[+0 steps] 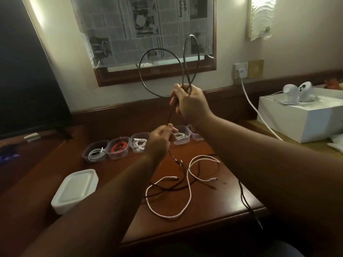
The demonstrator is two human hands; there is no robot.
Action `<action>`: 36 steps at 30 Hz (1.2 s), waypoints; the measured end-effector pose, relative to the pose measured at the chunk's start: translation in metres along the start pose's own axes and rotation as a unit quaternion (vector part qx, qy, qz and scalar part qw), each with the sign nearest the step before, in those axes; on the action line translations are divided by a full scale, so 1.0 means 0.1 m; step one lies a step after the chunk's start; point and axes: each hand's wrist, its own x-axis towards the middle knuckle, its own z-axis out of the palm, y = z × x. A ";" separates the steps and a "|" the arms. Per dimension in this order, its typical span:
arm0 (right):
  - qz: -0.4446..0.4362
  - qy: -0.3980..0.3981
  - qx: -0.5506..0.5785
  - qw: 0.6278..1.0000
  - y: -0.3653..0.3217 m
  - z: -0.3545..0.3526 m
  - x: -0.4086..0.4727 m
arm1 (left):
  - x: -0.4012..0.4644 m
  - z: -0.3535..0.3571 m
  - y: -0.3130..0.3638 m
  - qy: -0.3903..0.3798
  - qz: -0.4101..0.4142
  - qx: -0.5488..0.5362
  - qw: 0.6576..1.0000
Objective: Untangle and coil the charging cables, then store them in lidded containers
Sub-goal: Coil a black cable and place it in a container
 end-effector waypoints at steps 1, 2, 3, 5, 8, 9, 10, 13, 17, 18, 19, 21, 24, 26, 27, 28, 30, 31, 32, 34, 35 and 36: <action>-0.014 -0.008 -0.036 0.999 -0.06 -0.02 -0.02 | -0.03 -0.04 0.05 0.023 -0.002 -0.034 0.999; -0.032 -0.018 -0.066 0.997 -0.12 -0.05 -0.03 | -0.07 -0.09 0.09 0.021 0.001 -0.054 0.998; -0.051 -0.033 -0.087 0.994 -0.19 -0.09 -0.05 | -0.14 -0.14 0.14 -0.004 0.011 -0.055 0.998; -0.065 -0.080 -0.095 0.990 -0.33 -0.20 -0.08 | -0.33 -0.25 0.18 -0.087 0.033 -0.053 0.994; -0.008 -0.225 -0.087 0.970 -0.45 -0.40 -0.11 | -0.57 -0.43 0.20 -0.178 0.031 -0.030 0.983; 0.016 -0.284 -0.095 0.954 -0.47 -0.45 -0.13 | -0.62 -0.49 0.17 -0.212 0.025 -0.018 0.977; 0.046 -0.343 -0.103 0.933 -0.48 -0.47 -0.15 | -0.65 -0.55 0.16 -0.246 0.014 -0.017 0.969; 0.146 -0.495 -0.130 0.846 -0.49 -0.48 -0.24 | -0.67 -0.74 0.06 -0.253 -0.052 -0.082 0.963; 0.188 -0.535 -0.192 0.801 -0.49 -0.42 -0.33 | -0.65 -0.93 -0.16 -0.209 -0.093 -0.092 0.969; 0.185 -0.524 -0.194 0.809 -0.51 -0.43 -0.35 | -0.64 -0.96 -0.21 -0.212 -0.095 -0.097 0.968; 0.176 -0.513 -0.188 0.819 -0.52 -0.44 -0.37 | -0.65 -1.00 -0.23 -0.215 -0.096 -0.105 0.966; 0.144 -0.480 -0.179 0.847 -0.54 -0.47 -0.40 | -0.68 -1.07 -0.23 -0.235 -0.105 -0.113 0.960; 0.091 -0.406 -0.156 0.896 -0.51 -0.50 -0.41 | -0.73 -1.13 -0.18 -0.314 -0.103 -0.017 0.944; 0.074 -0.356 -0.168 0.916 -0.48 -0.48 -0.41 | -0.70 -1.11 -0.13 -0.317 -0.102 0.015 0.943; 0.072 -0.336 -0.189 0.920 -0.46 -0.47 -0.42 | -0.69 -1.08 -0.08 -0.307 -0.100 0.025 0.946; 0.069 -0.319 -0.218 0.920 -0.45 -0.44 -0.43 | -0.70 -1.05 -0.03 -0.300 -0.091 0.038 0.949; 0.057 -0.302 -0.265 0.914 -0.43 -0.38 -0.47 | -0.72 -0.95 0.10 -0.292 -0.059 0.087 0.951; 0.052 -0.292 -0.285 0.912 -0.43 -0.34 -0.48 | -0.72 -0.88 0.17 -0.292 -0.037 0.119 0.948; 0.046 -0.276 -0.305 0.910 -0.43 -0.30 -0.49 | -0.71 -0.80 0.22 -0.288 -0.021 0.140 0.947; 0.024 -0.239 -0.351 0.905 -0.40 -0.23 -0.50 | -0.76 -0.62 0.37 -0.267 -0.012 0.131 0.955; 0.009 -0.223 -0.379 0.898 -0.38 -0.21 -0.49 | -0.78 -0.55 0.41 -0.248 -0.022 0.078 0.965; -0.007 -0.210 -0.408 0.888 -0.35 -0.19 -0.49 | -0.82 -0.49 0.42 -0.248 -0.022 0.003 0.969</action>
